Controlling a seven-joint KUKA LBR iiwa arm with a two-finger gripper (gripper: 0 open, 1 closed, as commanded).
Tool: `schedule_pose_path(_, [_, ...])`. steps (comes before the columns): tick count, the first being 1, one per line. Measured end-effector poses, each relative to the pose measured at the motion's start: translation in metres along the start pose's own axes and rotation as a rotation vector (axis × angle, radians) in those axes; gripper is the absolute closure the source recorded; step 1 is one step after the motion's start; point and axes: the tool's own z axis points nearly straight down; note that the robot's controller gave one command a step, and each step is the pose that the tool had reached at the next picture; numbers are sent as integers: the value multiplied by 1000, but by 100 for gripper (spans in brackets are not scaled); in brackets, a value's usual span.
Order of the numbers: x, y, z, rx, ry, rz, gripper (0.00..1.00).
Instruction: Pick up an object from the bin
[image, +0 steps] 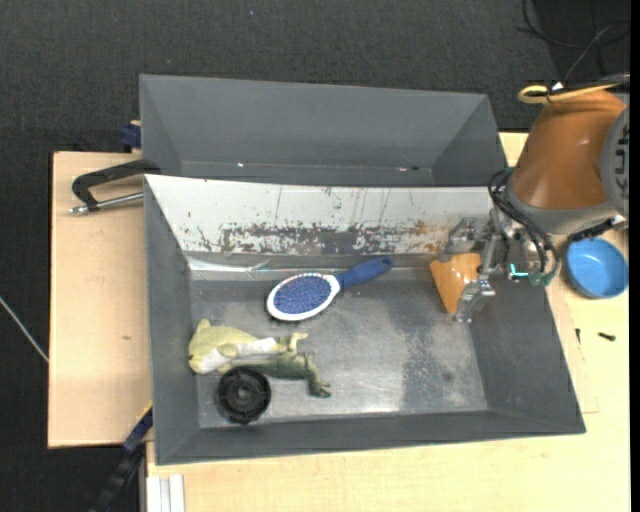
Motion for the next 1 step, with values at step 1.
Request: schedule_pose_path(1, [-3, -15, 33, 2, -14, 117, 0])
